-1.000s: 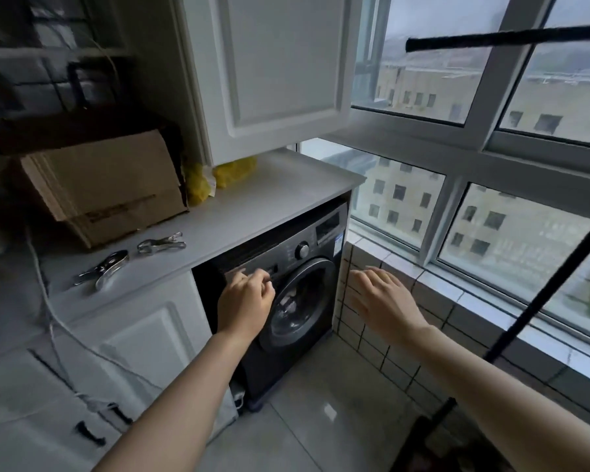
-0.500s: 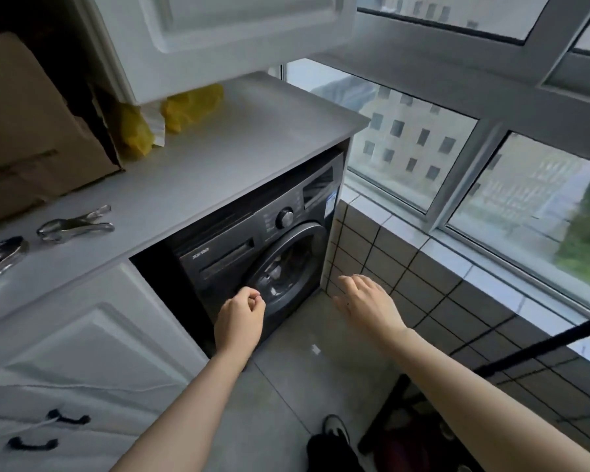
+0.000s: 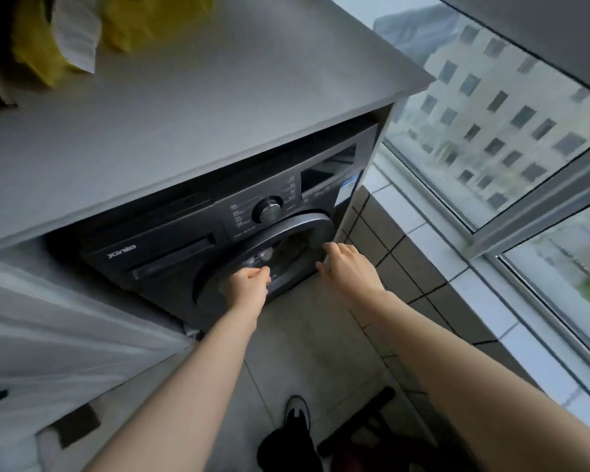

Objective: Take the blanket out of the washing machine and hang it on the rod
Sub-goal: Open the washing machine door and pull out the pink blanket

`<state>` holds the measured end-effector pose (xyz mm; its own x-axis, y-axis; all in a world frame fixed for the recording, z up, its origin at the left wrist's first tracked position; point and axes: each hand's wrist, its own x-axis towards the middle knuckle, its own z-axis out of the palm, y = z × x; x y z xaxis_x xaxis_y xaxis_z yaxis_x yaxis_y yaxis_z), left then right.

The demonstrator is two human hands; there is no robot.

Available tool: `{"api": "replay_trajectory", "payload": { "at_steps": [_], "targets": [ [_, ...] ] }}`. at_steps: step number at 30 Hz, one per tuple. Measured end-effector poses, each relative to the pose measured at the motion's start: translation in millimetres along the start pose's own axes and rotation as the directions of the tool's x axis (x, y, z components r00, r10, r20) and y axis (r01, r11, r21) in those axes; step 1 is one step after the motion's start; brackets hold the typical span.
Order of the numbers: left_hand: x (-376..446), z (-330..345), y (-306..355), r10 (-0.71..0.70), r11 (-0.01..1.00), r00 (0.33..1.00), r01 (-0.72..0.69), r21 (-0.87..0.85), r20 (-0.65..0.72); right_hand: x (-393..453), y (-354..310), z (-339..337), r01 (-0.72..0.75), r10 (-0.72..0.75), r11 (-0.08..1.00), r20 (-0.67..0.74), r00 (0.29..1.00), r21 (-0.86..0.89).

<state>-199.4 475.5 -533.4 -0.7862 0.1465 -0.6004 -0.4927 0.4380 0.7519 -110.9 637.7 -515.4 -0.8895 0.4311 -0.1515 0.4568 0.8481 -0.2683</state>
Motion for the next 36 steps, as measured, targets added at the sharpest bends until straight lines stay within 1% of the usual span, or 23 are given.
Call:
{"api": "replay_trajectory", "payload": {
  "at_steps": [3, 6, 9, 14, 17, 19, 21, 24, 28, 30, 33, 36],
  "targets": [
    [18.0, 26.2, 13.0, -0.191, 0.966, 0.975, 0.207, -0.153, 0.113, 31.9, 17.7, 7.1, -0.003, 0.002, 1.0, 0.052, 0.999, 0.031],
    [39.9, 40.3, 20.2, -0.261, 0.911, 0.954, 0.294, -0.29, 0.148, 62.3, 29.4, 16.2, 0.003, -0.01, 0.999, 0.122, 0.992, 0.051],
    [62.8, 50.5, 29.3, -0.31, 0.819, 0.931, 0.364, -0.445, 0.192, 93.7, 35.8, 25.3, 0.002, -0.005, 1.0, 0.138, 0.99, 0.022],
    [90.9, 65.3, 37.3, -0.361, 0.654, 0.898, 0.436, -0.618, 0.253, 132.6, 36.2, 44.0, -0.006, -0.004, 0.999, 0.187, 0.982, 0.051],
    [102.4, 71.1, 36.3, -0.372, 0.585, 0.895, 0.432, -0.687, 0.245, 146.4, 37.0, 56.2, 0.008, -0.016, 0.999, 0.196, 0.981, 0.043],
    [107.6, 74.6, 35.2, -0.379, 0.56, 0.895, 0.424, -0.712, 0.234, 152.2, 38.7, 63.3, 0.018, -0.025, 0.999, 0.211, 0.977, 0.036],
    [109.9, 77.3, 33.2, -0.381, 0.559, 0.897, 0.415, -0.718, 0.222, 157.6, 41.8, 68.4, 0.036, -0.043, 0.998, 0.176, 0.983, 0.041],
    [109.9, 77.1, 29.2, -0.37, 0.592, 0.904, 0.407, -0.695, 0.214, 167.2, 47.4, 67.0, 0.079, -0.08, 0.997, 0.076, 0.994, 0.016],
    [109.2, 76.0, 26.0, -0.365, 0.632, 0.907, 0.406, -0.661, 0.208, 167.3, 50.4, 65.0, 0.112, -0.11, 0.993, 0.049, 0.993, -0.031],
    [107.7, 78.2, 26.0, -0.367, 0.636, 0.908, 0.402, -0.659, 0.201, 164.3, 50.5, 68.3, 0.121, -0.12, 0.992, 0.024, 0.993, -0.039],
    [104.3, 80.2, 24.3, -0.363, 0.641, 0.913, 0.39, -0.661, 0.186, 162.2, 51.1, 65.0, 0.127, -0.125, 0.99, 0.038, 0.991, -0.064],
    [98.4, 79.1, 20.6, -0.361, 0.651, 0.914, 0.388, -0.652, 0.183, 156.2, 52.8, 57.0, 0.094, -0.088, 0.993, 0.084, 0.993, -0.068]
  ]
}}
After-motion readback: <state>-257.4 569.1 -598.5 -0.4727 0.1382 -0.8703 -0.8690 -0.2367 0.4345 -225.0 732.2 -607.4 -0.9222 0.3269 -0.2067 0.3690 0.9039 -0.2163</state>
